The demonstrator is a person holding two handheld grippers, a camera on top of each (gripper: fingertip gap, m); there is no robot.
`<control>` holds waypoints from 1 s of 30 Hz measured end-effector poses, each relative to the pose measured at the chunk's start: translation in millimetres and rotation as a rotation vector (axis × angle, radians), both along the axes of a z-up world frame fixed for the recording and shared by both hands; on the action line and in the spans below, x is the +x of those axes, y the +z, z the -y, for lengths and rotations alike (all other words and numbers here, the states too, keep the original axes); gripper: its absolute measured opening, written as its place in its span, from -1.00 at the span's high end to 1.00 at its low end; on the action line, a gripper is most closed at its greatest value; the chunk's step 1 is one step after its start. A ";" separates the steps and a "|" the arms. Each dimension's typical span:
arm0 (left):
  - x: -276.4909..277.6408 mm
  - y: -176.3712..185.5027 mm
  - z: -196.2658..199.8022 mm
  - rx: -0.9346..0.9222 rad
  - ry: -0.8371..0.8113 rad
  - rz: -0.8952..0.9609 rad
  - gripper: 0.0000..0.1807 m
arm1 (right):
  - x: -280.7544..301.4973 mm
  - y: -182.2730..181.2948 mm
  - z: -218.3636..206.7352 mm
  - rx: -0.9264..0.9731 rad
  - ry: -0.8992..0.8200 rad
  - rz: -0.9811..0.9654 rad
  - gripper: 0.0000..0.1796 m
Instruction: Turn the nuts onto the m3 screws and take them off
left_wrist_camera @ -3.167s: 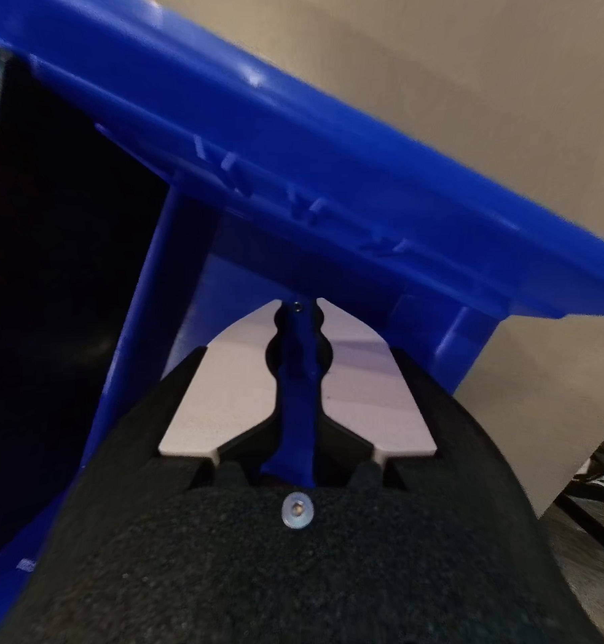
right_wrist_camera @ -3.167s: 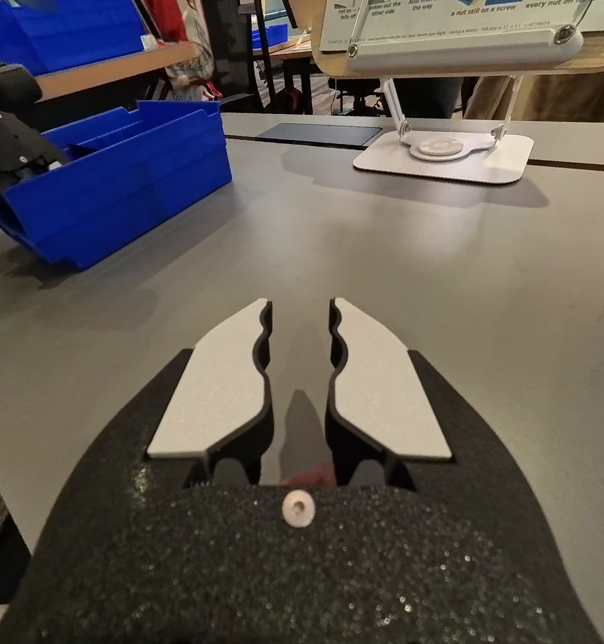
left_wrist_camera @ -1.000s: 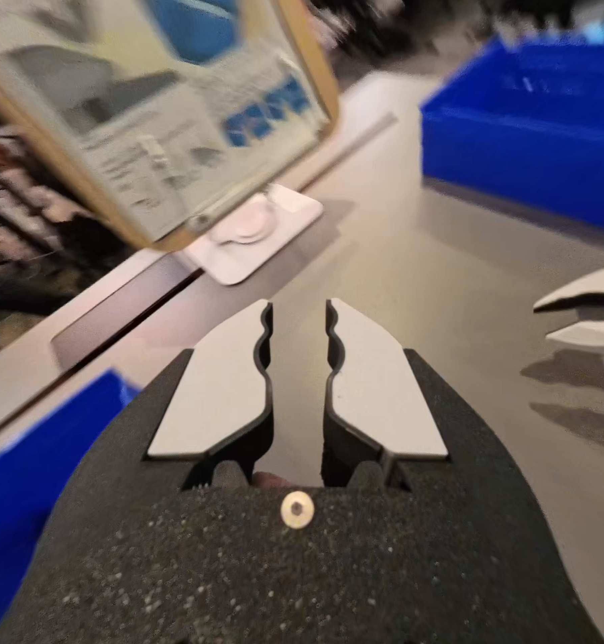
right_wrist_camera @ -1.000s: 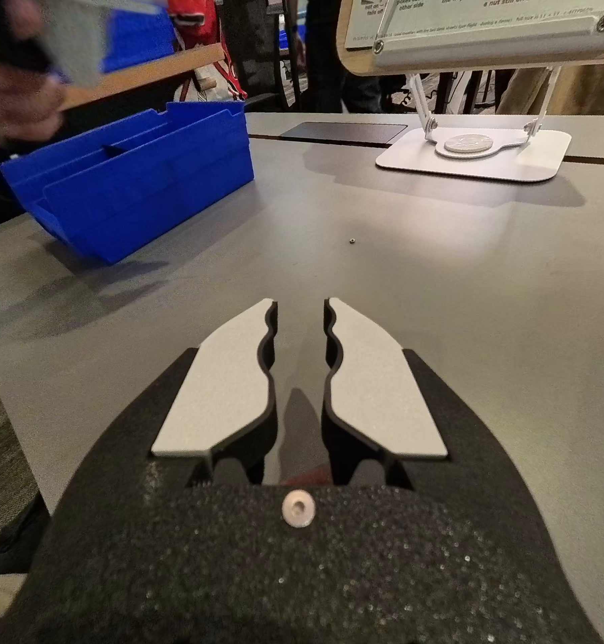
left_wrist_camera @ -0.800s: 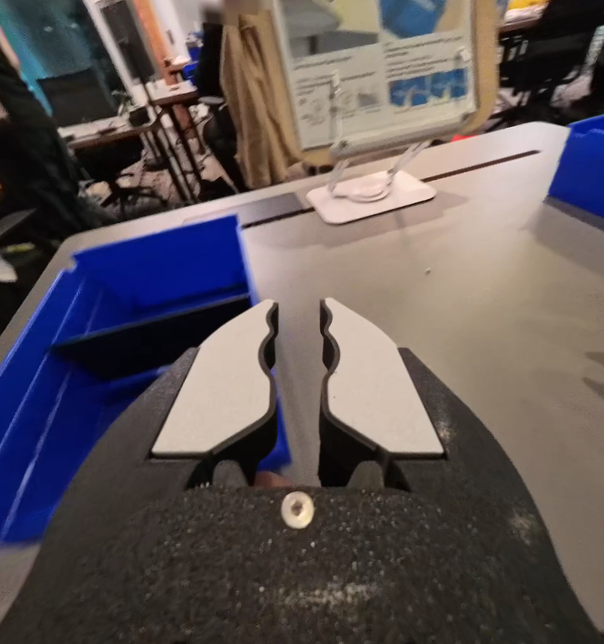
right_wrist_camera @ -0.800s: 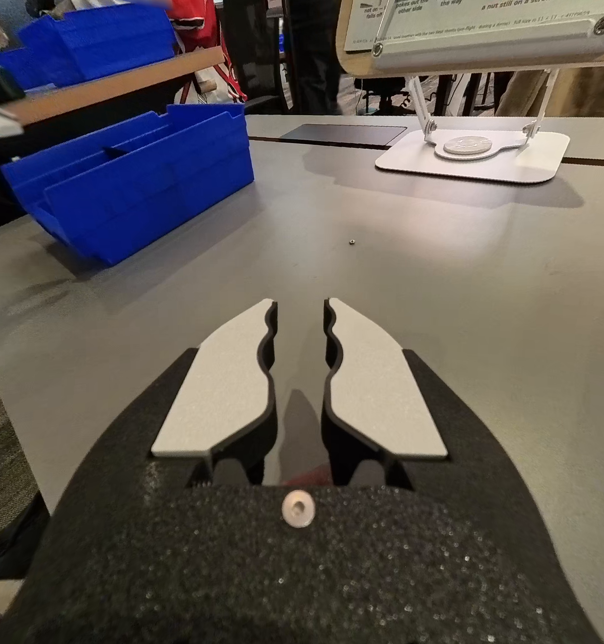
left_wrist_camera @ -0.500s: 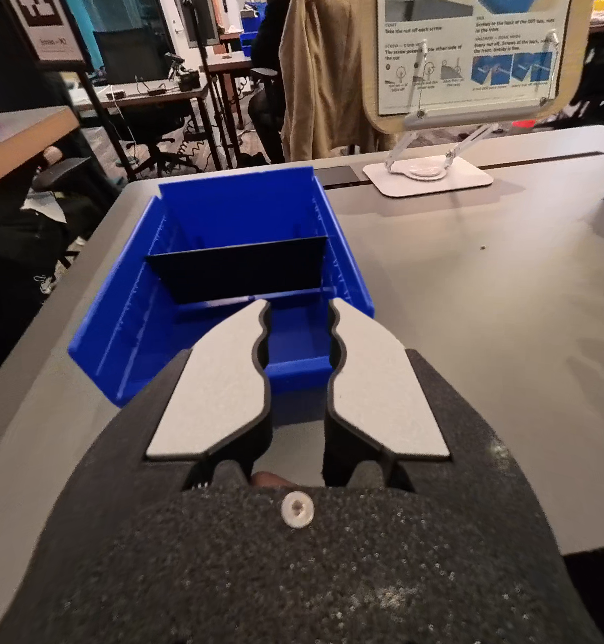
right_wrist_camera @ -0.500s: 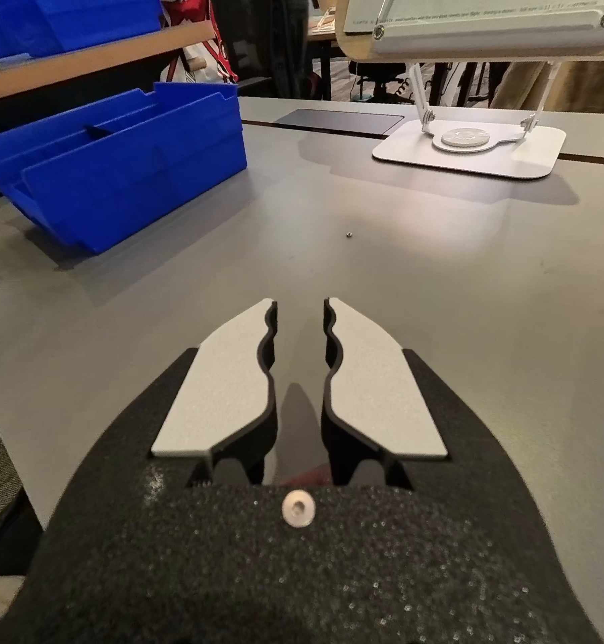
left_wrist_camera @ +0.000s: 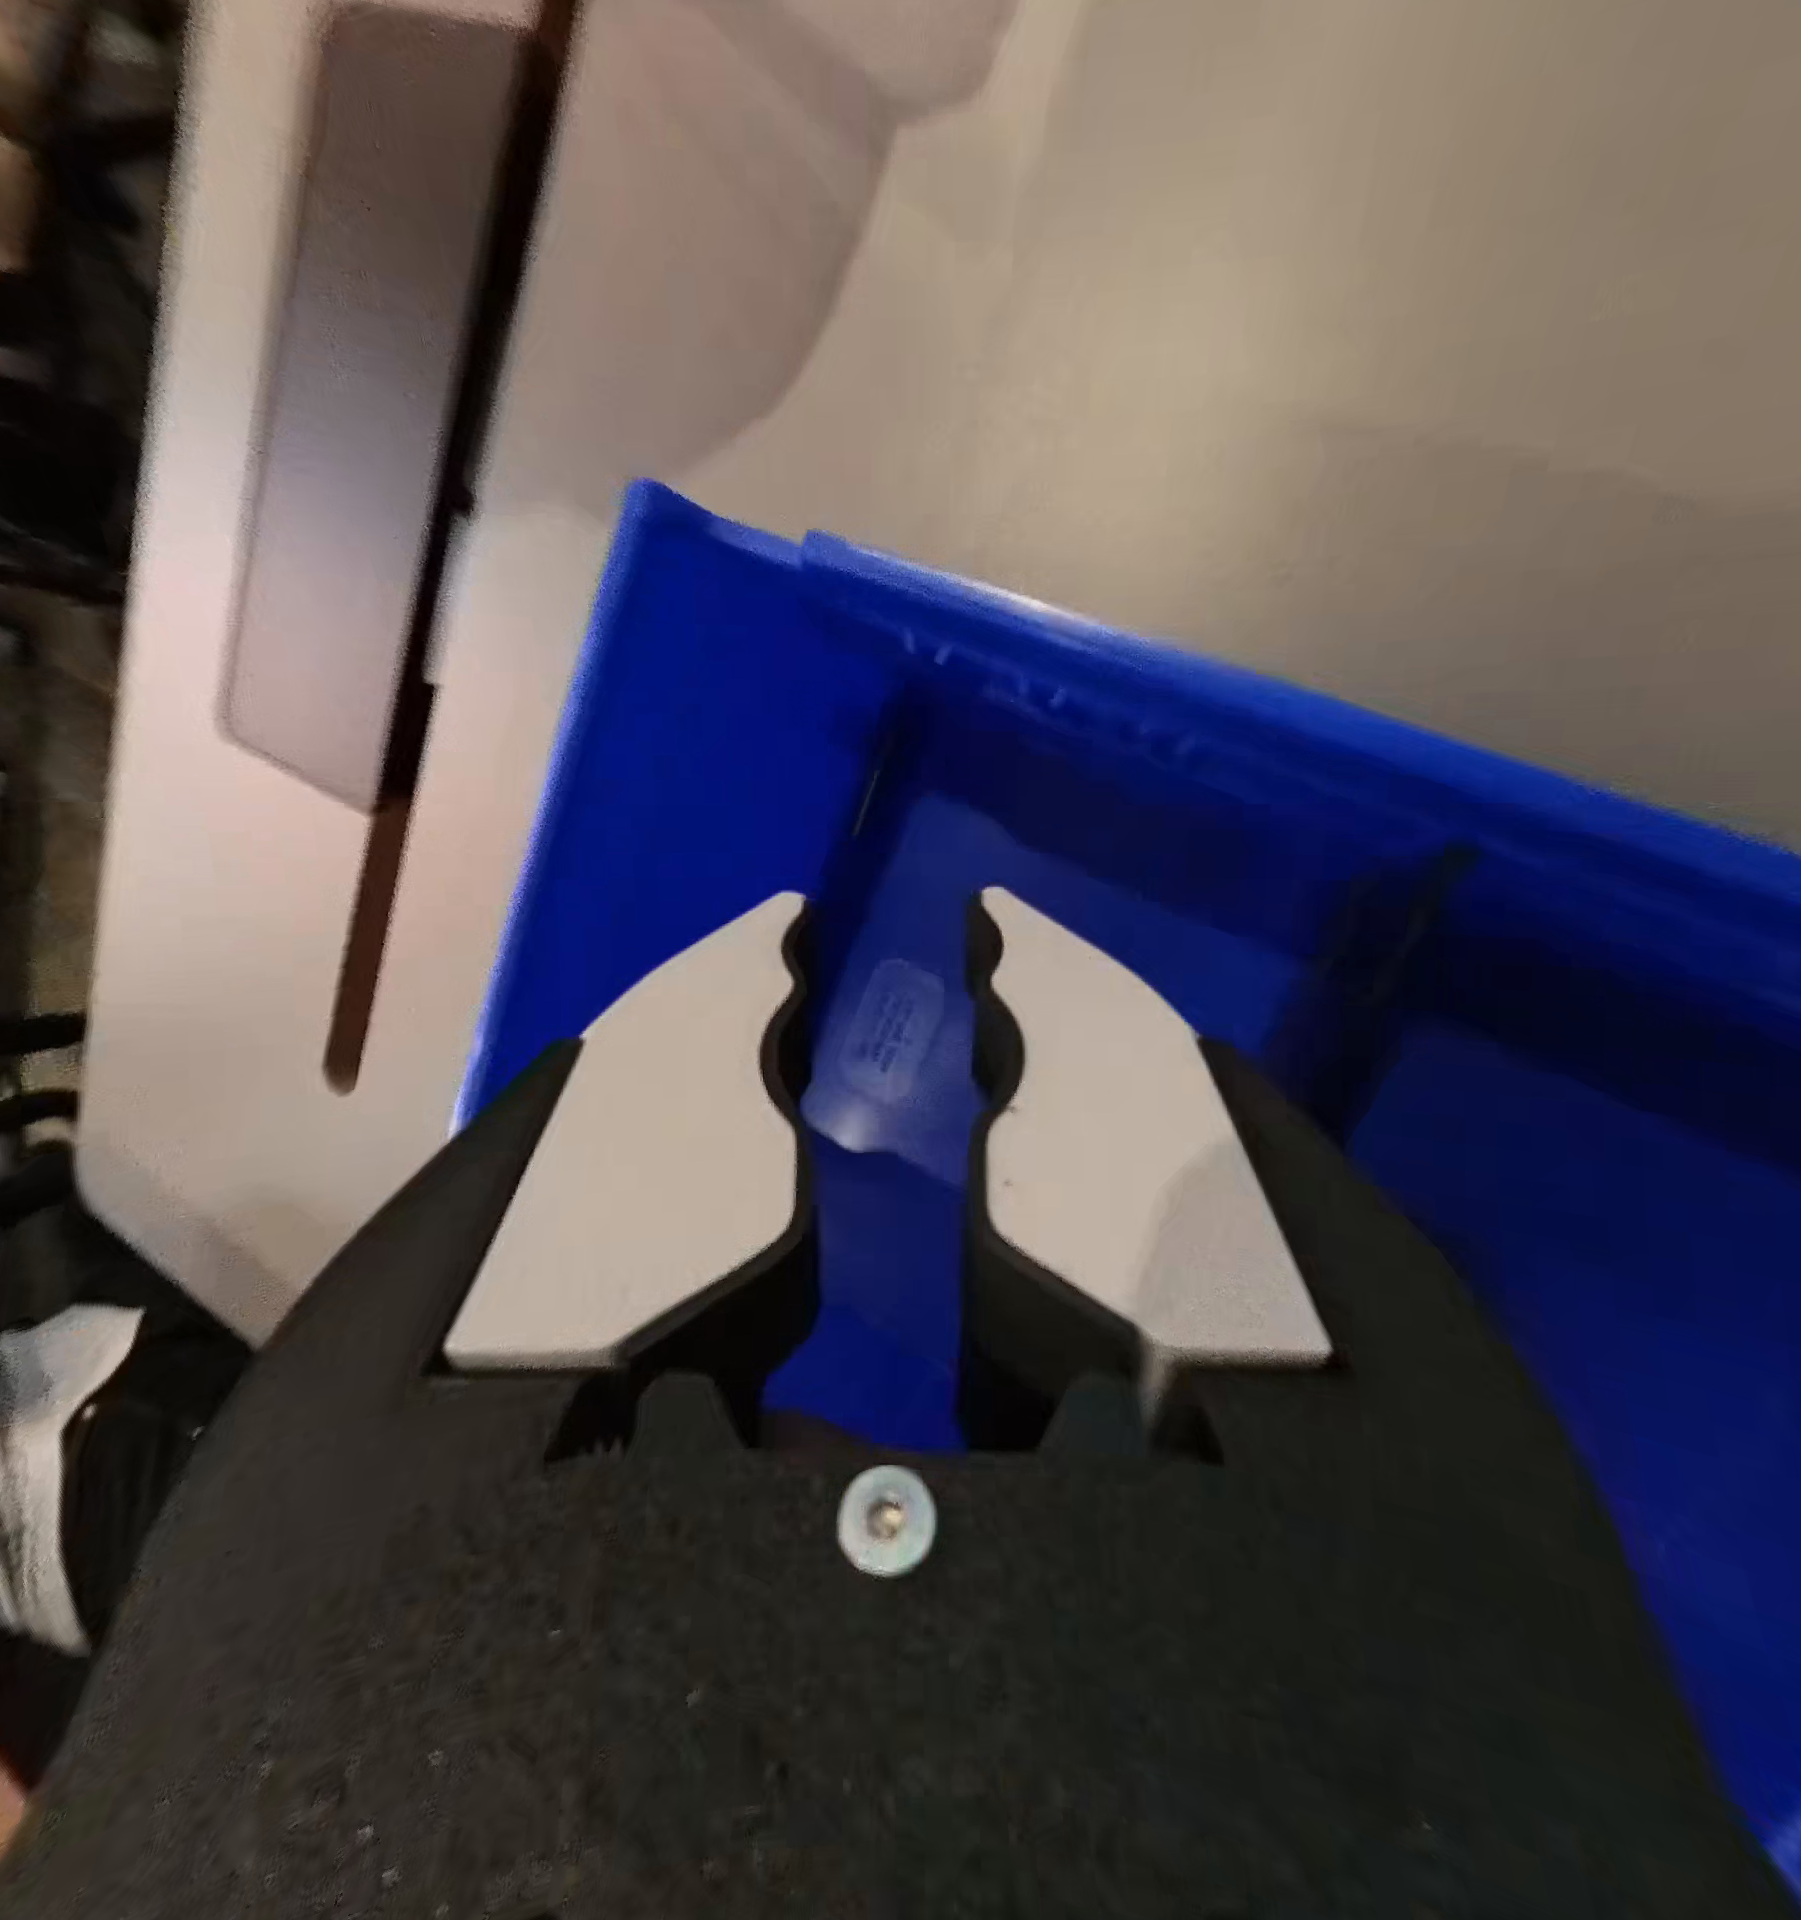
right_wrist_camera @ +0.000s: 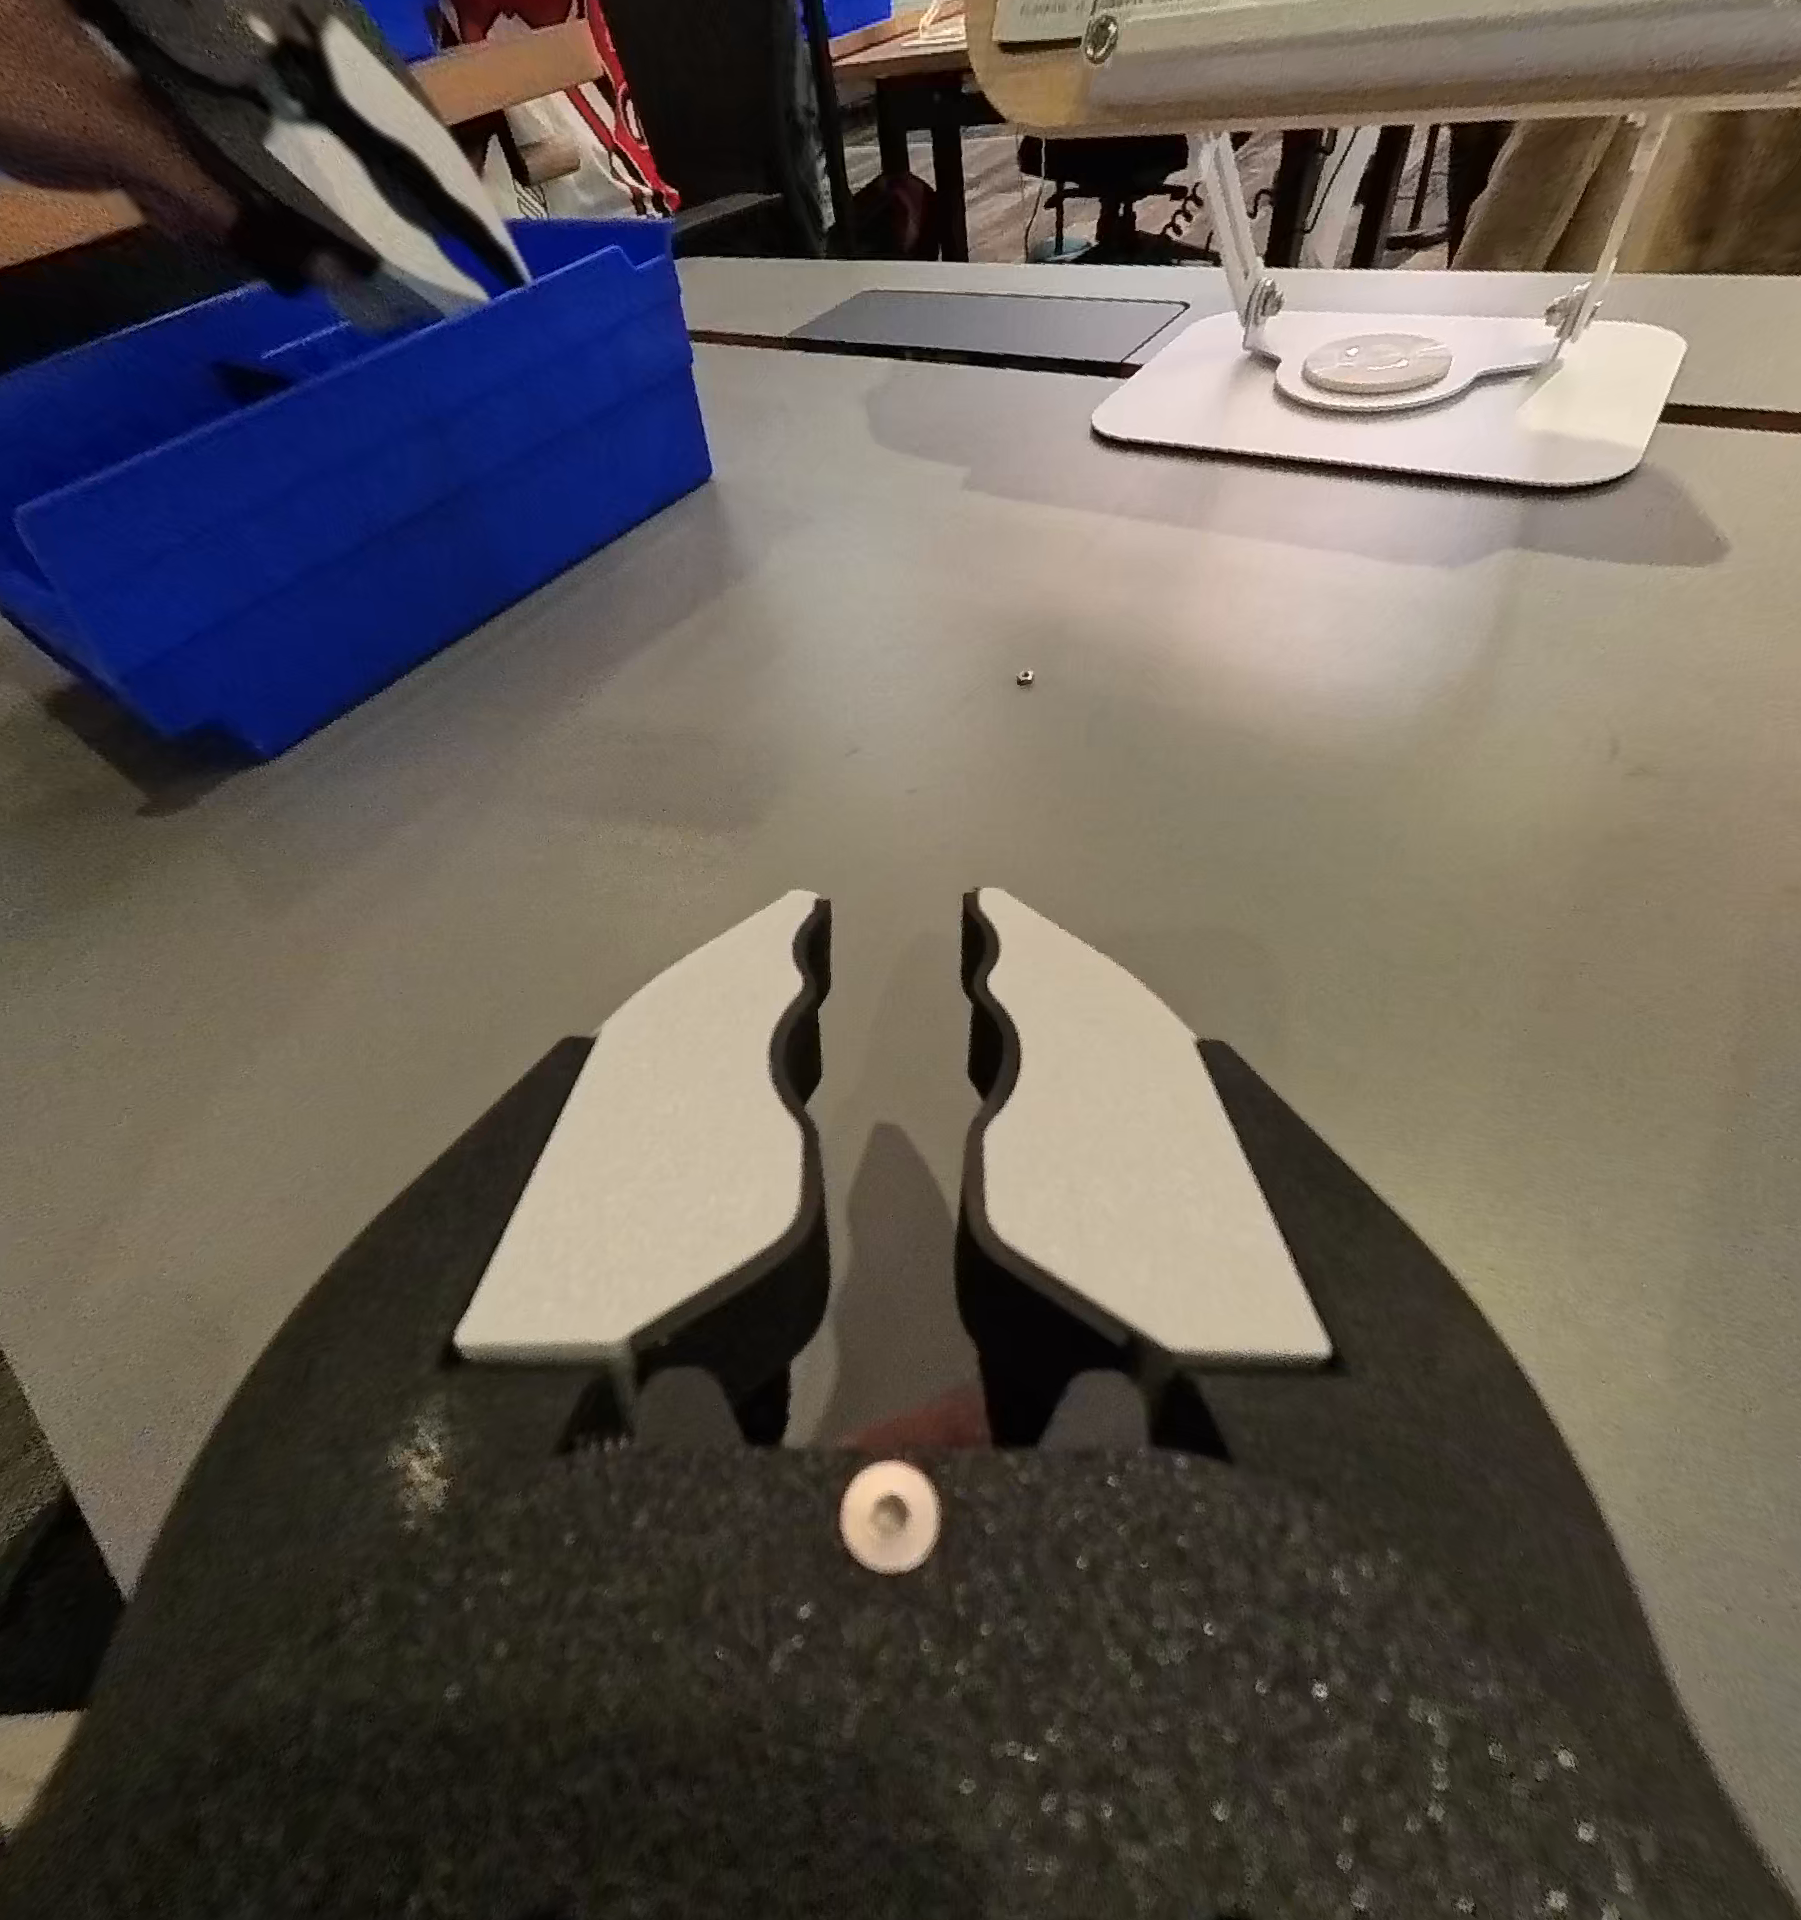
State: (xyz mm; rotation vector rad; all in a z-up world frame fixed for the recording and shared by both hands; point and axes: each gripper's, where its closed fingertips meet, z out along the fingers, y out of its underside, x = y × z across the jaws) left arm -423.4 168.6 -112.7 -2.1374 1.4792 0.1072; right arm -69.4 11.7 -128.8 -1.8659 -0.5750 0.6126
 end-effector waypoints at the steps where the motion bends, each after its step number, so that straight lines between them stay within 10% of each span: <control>1: -1.5 -10.1 -7.6 -0.019 -0.022 -0.025 0.71 | 0.6 0.1 -0.2 0.002 -0.005 0.000 0.74; 24: 12.6 -79.6 -15.9 -0.224 -0.141 -0.023 1.00 | -4.6 -5.6 0.7 -0.015 0.019 0.046 0.77; 30: 0.4 -65.9 -15.7 -0.140 -0.115 -0.003 0.67 | -4.2 -5.1 0.8 -0.017 0.020 0.038 0.77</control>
